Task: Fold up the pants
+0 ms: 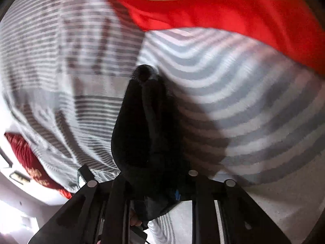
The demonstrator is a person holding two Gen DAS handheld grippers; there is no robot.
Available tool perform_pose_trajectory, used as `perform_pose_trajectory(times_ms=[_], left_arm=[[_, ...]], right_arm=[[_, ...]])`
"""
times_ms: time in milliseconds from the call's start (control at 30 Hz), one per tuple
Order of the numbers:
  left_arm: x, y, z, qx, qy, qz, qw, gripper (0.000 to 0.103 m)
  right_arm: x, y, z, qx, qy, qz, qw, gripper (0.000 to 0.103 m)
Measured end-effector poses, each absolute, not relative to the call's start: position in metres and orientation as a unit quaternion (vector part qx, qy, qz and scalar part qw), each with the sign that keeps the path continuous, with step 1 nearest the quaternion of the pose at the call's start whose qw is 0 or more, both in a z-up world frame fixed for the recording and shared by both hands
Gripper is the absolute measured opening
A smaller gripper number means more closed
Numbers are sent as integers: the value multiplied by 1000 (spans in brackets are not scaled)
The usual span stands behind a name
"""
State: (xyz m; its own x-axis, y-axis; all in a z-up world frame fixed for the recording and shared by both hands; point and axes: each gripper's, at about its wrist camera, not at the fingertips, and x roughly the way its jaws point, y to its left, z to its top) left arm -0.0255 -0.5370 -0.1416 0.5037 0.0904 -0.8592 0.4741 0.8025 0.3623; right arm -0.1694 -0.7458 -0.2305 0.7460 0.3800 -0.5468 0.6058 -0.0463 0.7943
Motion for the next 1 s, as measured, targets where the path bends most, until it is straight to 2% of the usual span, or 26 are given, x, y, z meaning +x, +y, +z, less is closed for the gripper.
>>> perform_pose_trajectory(times_ms=[100,167,233,300,400,500,567,800,1000], left_arm=[[-25,-532,-129,271,508,-118,809,83],[-29,-523,-116,245,510,-116,816,83],[-39,-518,-110,232,511,-133,817,83],[-48,-526,-125,262,517,-147,801,83],[-72,-540,-134,311,466,-153,814,83],[-66,-534,-124,280,497,-161,805,83],[-53,-520,-118,234,533,-164,796,83],[-38,-458,-85,178,531,-168,811,83],[-26,-401,-86,147,544,-162,810,83]], right_arm=[[-171,-746,-231,720,339,-92,598,25],[-168,-745,-224,709,342,-90,610,17],[-165,-746,-215,706,334,-77,620,16],[-160,-746,-205,708,321,-59,627,15],[-149,-745,-180,702,304,-26,643,15],[-134,-736,-151,685,298,3,664,15],[-125,-729,-135,678,293,17,674,15],[-84,-688,-89,636,311,67,703,15],[-45,-633,-72,602,343,97,714,15]])
